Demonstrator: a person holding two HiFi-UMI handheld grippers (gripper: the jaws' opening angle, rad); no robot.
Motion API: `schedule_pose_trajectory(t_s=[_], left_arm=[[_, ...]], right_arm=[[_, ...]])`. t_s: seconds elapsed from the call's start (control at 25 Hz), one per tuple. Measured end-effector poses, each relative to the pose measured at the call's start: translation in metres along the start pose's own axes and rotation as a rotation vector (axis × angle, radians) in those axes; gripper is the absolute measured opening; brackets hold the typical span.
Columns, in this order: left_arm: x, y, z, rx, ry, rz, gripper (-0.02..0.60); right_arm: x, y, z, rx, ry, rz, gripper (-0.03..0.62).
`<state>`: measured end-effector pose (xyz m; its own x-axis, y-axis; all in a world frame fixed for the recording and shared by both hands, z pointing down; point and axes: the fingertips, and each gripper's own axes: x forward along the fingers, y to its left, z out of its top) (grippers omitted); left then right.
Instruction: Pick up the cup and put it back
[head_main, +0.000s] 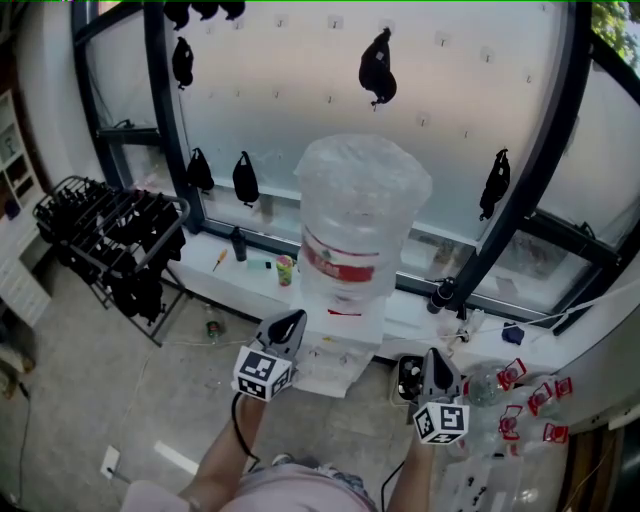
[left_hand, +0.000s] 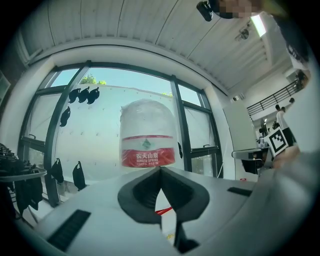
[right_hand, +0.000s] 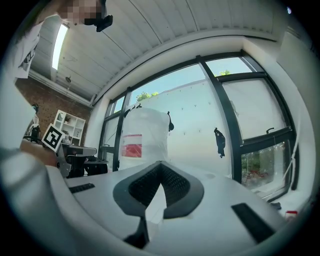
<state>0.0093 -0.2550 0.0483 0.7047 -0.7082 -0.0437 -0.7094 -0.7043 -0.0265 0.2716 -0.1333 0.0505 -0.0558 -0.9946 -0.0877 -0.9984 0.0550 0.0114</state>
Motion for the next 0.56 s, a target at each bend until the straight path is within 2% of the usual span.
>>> schedule_pose_trajectory(t_s=[0.56], left_arm=[[0.0039, 0.0014, 0.0003, -0.002, 0.007, 0.009, 0.025]], right_arm=[[-0.0021, -0.0019, -0.0065, 0.016, 0.015, 0.0, 0.015]])
